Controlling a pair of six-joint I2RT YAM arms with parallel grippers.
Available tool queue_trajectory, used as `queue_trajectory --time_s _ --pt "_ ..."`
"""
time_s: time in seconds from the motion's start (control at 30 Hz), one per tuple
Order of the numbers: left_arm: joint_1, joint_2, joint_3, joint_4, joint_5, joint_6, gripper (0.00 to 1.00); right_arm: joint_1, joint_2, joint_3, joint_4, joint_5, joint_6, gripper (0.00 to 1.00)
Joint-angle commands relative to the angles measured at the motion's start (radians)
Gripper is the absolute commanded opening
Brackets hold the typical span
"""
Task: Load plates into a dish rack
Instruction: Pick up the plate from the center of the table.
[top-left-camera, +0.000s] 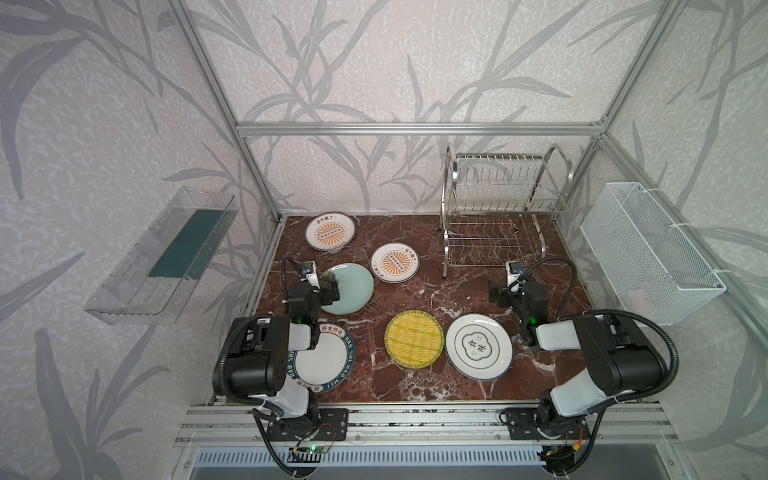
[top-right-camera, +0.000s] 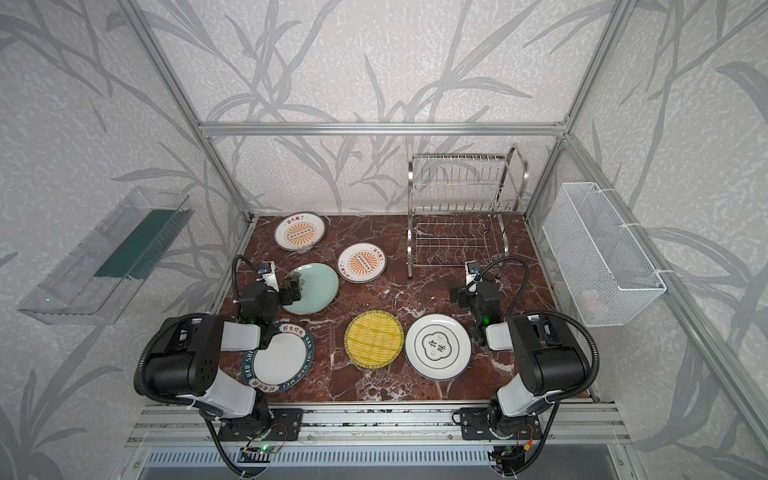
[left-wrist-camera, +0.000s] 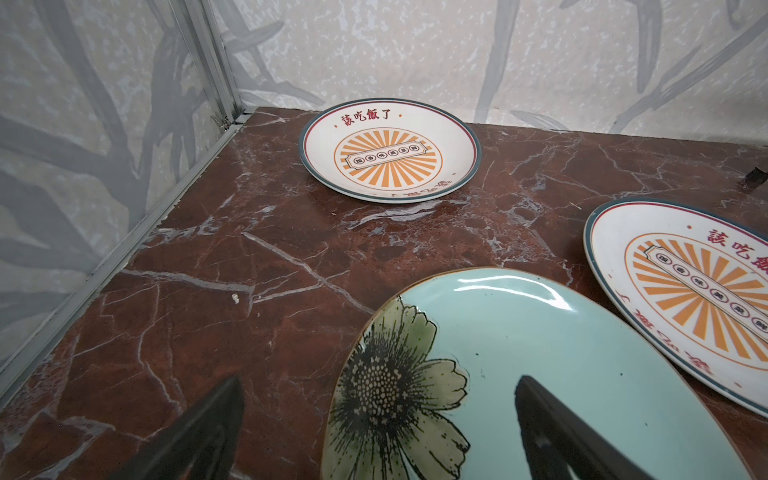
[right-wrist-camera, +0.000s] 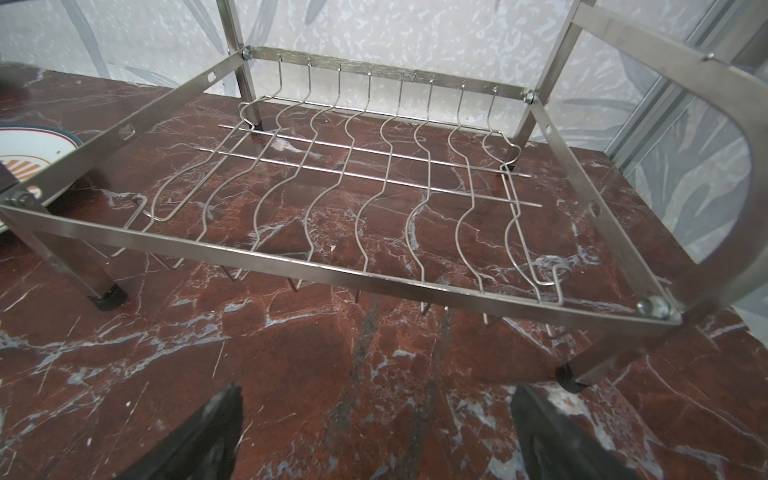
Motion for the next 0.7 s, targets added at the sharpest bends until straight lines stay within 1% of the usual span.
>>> queue_trajectory --time_s 0.0,0.33,0.37,0.5,0.6,0.67 --pt "-0.002 -0.001 0.021 -0.002 -0.009 0.011 0.99 -0.003 0.004 0.017 0.013 -0.008 -0.003 0.99" --pt "-0.003 -0.001 0.021 -0.004 -0.010 0.011 0.99 -0.002 0.002 0.017 0.015 -0.008 -0.006 1.00" --pt "-0.003 -0.001 0.021 -0.003 -0.010 0.011 0.99 -0.002 -0.019 0.019 -0.008 -0.002 -0.003 0.99" --pt "-0.004 -0.001 0.022 -0.003 -0.010 0.012 0.99 0.014 -0.070 0.019 -0.044 0.044 -0.007 1.00" --pt "-0.004 -0.002 0.024 0.000 -0.012 0.013 0.99 0.057 -0.120 0.052 -0.142 0.107 -0.045 1.00" --pt "-0.005 -0.056 0.058 -0.110 -0.042 0.005 0.99 0.068 -0.164 0.066 -0.195 0.132 -0.050 1.00"
